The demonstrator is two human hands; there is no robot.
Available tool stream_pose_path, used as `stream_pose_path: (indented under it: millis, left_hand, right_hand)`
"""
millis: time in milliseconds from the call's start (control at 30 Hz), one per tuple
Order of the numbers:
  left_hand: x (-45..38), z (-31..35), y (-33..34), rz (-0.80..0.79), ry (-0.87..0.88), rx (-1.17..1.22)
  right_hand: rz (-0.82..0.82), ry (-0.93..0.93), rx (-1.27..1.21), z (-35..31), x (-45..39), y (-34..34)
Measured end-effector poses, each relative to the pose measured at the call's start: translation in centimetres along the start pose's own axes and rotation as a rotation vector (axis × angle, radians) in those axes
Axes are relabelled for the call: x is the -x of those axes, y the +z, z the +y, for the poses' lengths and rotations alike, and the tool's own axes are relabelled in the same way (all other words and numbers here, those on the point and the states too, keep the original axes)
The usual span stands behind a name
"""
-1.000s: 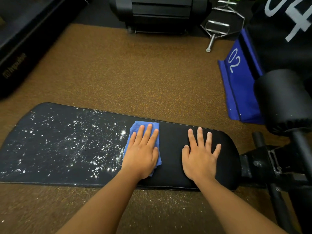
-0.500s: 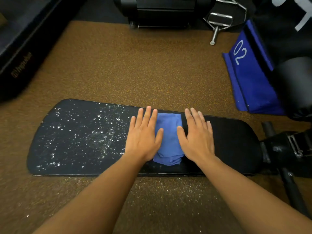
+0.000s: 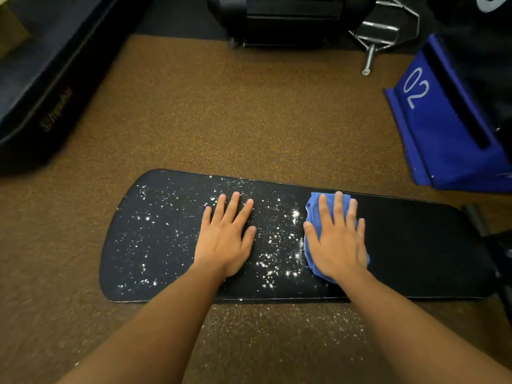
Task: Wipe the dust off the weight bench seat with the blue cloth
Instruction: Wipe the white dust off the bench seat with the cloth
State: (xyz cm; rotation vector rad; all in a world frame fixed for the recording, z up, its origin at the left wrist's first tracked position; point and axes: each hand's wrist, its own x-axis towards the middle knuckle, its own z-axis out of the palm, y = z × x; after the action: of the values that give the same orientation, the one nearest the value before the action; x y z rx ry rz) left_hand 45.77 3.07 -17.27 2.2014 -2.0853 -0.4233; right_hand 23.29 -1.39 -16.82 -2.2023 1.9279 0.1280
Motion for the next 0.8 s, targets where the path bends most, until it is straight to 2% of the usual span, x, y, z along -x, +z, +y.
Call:
stream_pose_path:
  millis: [300,433,500,567,667,800]
  left_hand:
    - [0.2,0.1,0.8,0.055,-0.002,0.009]
    - [0.1,0.0,0.8,0.068,-0.006,0.005]
    - [0.2,0.0,0.8,0.078,-0.009,0.013]
    - [0.3,-0.1,0.8,0.083,-0.011,0.019]
    - [0.4,-0.1,0.8,0.091,-0.011,0.031]
    - [0.4,-0.1,0.7,0.103,-0.015,0.07]
  right_hand:
    - [0.028,0.123,-0.015,-3.0,-1.8,0.1]
    - [0.001,-0.033,0.005,-4.3,0.2,0.4]
    - [0.008,-0.139,0.001,-3.6,2.7,0.8]
    - [-0.008,-0.164,-0.001,-1.8,4.1,0.9]
    - [-0.015,-0.067,0.005,0.3,2.7,0.3]
    - [-0.004,0.042,0.018,-2.7,-1.2,-0.1]
